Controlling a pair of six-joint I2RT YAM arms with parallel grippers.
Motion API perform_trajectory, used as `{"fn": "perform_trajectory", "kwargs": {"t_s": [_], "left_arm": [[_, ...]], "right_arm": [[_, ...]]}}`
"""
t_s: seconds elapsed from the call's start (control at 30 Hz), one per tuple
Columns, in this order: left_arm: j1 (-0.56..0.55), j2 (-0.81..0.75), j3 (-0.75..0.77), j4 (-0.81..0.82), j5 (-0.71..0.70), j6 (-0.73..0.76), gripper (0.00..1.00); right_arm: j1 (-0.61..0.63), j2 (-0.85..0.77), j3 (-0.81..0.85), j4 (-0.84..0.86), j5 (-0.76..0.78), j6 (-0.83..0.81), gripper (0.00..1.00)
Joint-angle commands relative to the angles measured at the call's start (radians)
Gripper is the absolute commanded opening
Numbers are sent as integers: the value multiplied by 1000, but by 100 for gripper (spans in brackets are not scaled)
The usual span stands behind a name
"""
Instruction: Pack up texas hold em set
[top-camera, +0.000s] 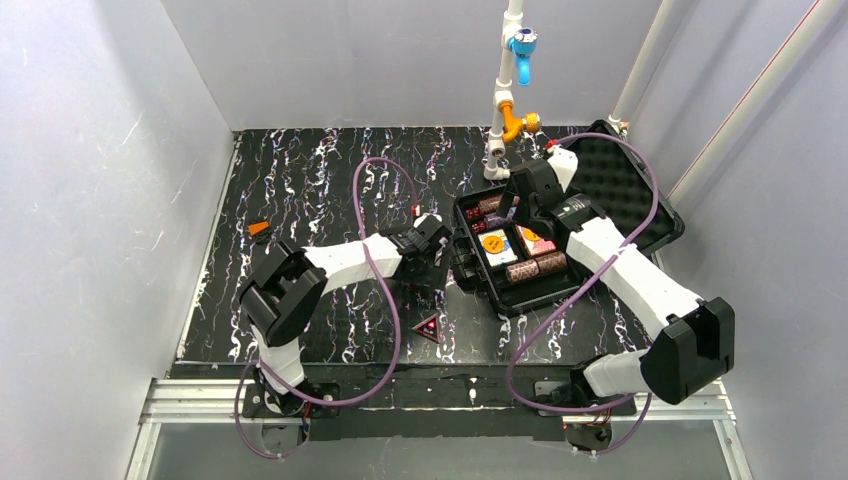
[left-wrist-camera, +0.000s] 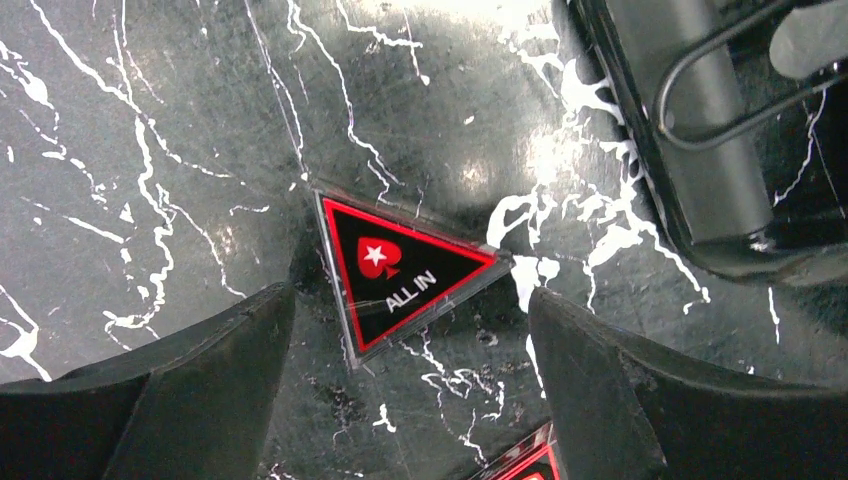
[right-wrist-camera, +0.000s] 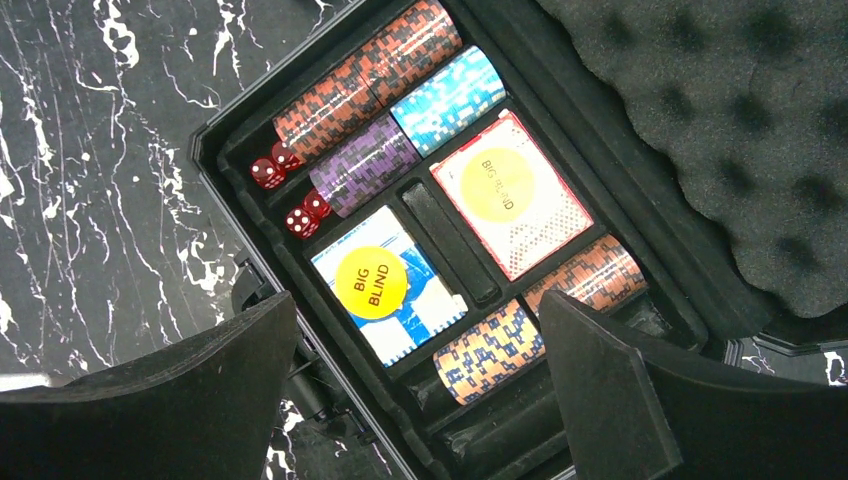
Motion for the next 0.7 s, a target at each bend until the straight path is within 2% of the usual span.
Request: {"fn": "perform_trajectory", "kwargs": {"t_s": [0.0,0.3,0.67], "left_arm": [[-5,29,59,-35,-49,-45,84],[-15,78,107,-119,-131,-105,79],[-29,116,121,-155,-147,-176,74]], "right_arm": [[6,20,4,27,9,-11,98],[7,29,1,30,-1,-19,98],[7,38,0,39,-10,-21,98]]}}
